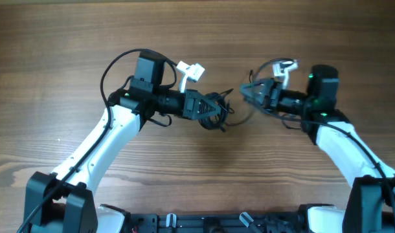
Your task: Untangle cables
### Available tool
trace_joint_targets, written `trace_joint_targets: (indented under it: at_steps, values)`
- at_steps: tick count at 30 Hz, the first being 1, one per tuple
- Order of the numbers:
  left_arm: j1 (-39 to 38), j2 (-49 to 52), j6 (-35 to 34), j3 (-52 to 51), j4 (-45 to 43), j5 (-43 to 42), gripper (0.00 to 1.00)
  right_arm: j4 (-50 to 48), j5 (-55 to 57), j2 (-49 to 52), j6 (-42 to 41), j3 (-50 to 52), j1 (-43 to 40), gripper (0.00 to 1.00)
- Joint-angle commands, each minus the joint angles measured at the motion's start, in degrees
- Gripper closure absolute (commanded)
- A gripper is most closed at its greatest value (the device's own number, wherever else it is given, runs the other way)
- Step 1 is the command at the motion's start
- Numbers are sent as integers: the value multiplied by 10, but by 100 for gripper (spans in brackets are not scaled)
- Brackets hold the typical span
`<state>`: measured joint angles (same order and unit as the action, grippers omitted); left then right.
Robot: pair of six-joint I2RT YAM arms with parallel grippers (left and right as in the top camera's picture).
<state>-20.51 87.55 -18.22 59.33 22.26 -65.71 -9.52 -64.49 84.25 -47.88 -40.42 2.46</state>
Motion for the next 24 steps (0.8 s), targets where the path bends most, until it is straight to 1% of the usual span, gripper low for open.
trace_joint_targets:
  at_steps: [1,2,4,6,7,8,9,10,11,13,14,15,16,18,20,22,24]
  values:
    - [-24,-2,16,6,-2,28,96,-48,10,-7,-108,-2,53,10]
    - [-28,-2,16,6,-2,28,96,-64,29,-7,-116,-2,61,11]
    - [-33,-2,16,6,-2,28,96,-80,50,-7,-170,-2,67,38]
    - [-33,-2,15,6,-2,33,96,-91,56,-7,-210,-2,71,53]
    - [-33,-2,15,6,-2,44,96,-98,57,-7,-211,-2,71,64]
    - [-33,-2,15,6,-2,58,96,-107,70,-7,-209,-2,71,85]
    - [-33,-2,15,6,0,78,96,-128,89,-7,-187,-2,68,96]
    - [-33,-2,15,6,5,98,96,-150,101,-7,-152,-2,63,96]
    - [-33,-2,11,6,29,155,96,-184,105,-7,-89,-2,54,96]
    - [-32,-2,6,6,65,245,96,-183,79,-9,-87,-2,45,96]
    - [-32,-2,-33,6,71,304,96,-177,38,-9,-70,-2,41,95]
    - [-32,-2,-62,6,64,342,96,-156,12,-9,-43,-2,41,95]
    - [-32,-2,-77,6,59,366,96,-134,12,-9,-30,-2,41,95]
    - [-32,-2,-99,6,48,409,96,-57,43,-9,15,-2,41,95]
    - [-32,-2,-125,6,36,452,96,84,138,-9,32,-2,41,96]
    - [-31,-2,-127,6,25,459,96,173,205,-9,74,-2,41,96]
    - [-31,-2,-127,6,21,459,96,231,274,-9,78,-2,41,95]
